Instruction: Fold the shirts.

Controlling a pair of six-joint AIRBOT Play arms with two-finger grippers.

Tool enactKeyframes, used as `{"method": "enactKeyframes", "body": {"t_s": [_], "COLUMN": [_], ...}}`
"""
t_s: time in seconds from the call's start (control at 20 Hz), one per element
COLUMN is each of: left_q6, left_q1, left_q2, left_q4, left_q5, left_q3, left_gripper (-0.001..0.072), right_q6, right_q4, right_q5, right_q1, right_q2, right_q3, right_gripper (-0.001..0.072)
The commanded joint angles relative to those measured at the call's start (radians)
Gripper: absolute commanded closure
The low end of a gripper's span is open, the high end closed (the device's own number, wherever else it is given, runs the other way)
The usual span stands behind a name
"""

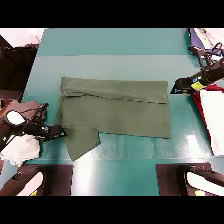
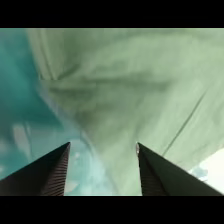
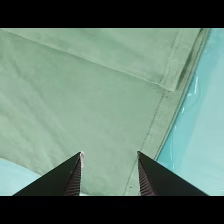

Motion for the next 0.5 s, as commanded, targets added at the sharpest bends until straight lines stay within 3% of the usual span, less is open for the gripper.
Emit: {"method": "enactKeyframes", "body": {"t_s": [0.0,0.35,0.45], "left_q6": [-0.008,-0.011,0.045], "left_q1": [0.001,0.001,0.001], "left_q2": [0.005,-0.068,-0.067], "left_q4": [-0.019,-0.084,-0.113], "left_q5": [0.087,0.132,0.122], "left_q3": [-0.022,-0.022,-0.021], "left_gripper": [0.0224,0.023,0.068], "right_q6": [-0.001,-0.001,-0.001], "right_q4": [0.0,0.0,0.002], "right_q5": [0.016,0.061,0.094], "right_q1": [0.003,0.003,-0.014], "right_q2": [0.001,0.003,0.011], "right_q3": [0.001,0.001,-0.018], "right_gripper": [0.0312,0.0313,0.0324]}}
